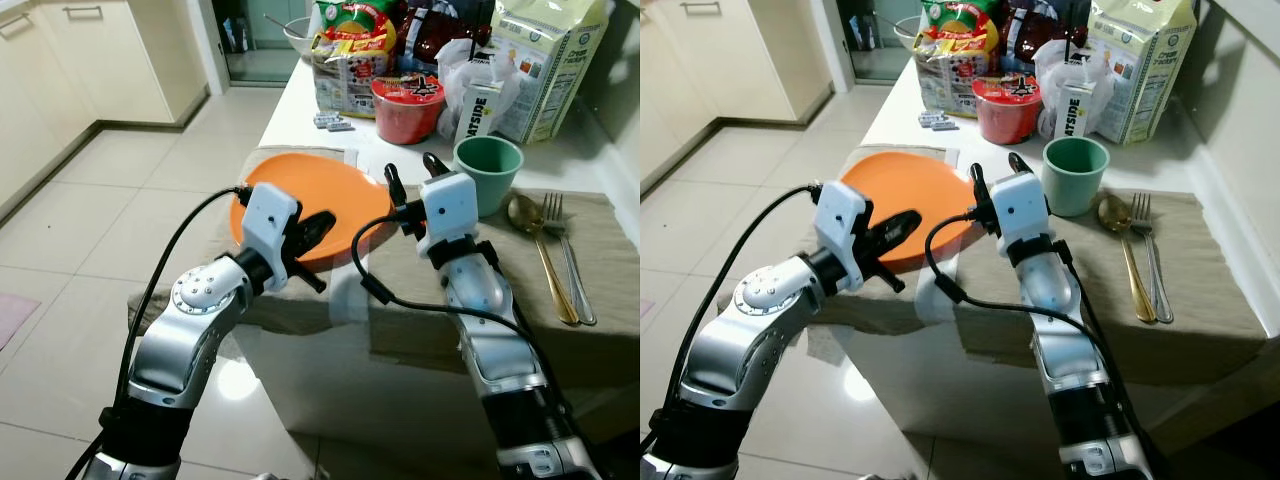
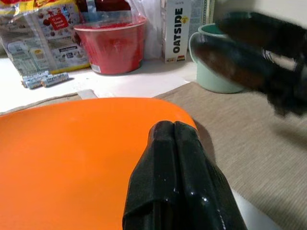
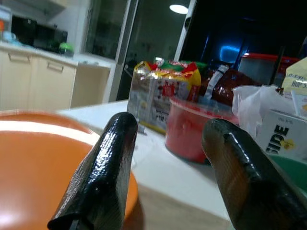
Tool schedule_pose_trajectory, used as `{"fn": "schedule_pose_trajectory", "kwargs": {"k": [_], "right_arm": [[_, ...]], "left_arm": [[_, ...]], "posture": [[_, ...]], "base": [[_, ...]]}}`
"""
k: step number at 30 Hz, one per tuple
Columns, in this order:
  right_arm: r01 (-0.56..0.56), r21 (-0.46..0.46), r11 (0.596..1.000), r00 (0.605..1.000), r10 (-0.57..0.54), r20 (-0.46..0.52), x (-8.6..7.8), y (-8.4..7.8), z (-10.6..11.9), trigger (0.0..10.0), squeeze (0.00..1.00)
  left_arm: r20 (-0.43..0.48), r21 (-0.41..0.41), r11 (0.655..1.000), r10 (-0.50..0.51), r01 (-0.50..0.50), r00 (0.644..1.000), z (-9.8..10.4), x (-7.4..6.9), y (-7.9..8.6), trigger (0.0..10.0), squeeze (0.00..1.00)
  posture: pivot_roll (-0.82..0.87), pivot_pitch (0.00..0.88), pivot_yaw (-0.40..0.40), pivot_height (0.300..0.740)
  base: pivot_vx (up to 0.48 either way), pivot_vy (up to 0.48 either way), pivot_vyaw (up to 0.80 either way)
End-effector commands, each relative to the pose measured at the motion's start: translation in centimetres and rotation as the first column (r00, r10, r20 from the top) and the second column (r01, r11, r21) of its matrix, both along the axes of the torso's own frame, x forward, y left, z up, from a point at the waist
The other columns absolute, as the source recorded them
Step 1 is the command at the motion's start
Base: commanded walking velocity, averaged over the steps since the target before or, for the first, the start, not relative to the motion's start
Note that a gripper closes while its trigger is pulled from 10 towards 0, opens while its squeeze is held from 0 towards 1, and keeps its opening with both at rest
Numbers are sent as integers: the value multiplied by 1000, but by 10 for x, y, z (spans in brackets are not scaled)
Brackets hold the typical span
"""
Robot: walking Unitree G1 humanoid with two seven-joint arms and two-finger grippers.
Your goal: Setting the table
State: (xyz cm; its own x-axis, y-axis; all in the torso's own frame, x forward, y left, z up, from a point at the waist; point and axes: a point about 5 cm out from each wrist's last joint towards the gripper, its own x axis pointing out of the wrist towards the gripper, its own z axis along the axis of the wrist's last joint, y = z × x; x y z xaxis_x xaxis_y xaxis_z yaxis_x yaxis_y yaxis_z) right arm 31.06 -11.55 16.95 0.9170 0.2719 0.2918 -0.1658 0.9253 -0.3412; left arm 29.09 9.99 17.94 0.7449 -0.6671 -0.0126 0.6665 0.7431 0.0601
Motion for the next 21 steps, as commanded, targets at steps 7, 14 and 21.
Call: {"fn": "schedule_pose_trajectory", "kwargs": {"k": [7,14,21], "right_arm": [[110,-103,989,980,-91,175,-12,-8,14,10000,0],[202,-136,970,949,-159,274,-20,-19,24,10000,0],[215,-128,968,940,-169,297,-23,-18,29,10000,0]], "left_arm": [[37,-14,1000,18,-17,999,12,6,6,10000,0],[83,49,992,115,-119,990,21,36,30,10000,0],[57,152,972,172,-179,983,21,73,52,10000,0]], "posture": [[-176,20,99,740],[-183,12,106,740],[-194,7,118,740]], "base": [[0,0,0],[0,0,0],[0,0,0]]}}
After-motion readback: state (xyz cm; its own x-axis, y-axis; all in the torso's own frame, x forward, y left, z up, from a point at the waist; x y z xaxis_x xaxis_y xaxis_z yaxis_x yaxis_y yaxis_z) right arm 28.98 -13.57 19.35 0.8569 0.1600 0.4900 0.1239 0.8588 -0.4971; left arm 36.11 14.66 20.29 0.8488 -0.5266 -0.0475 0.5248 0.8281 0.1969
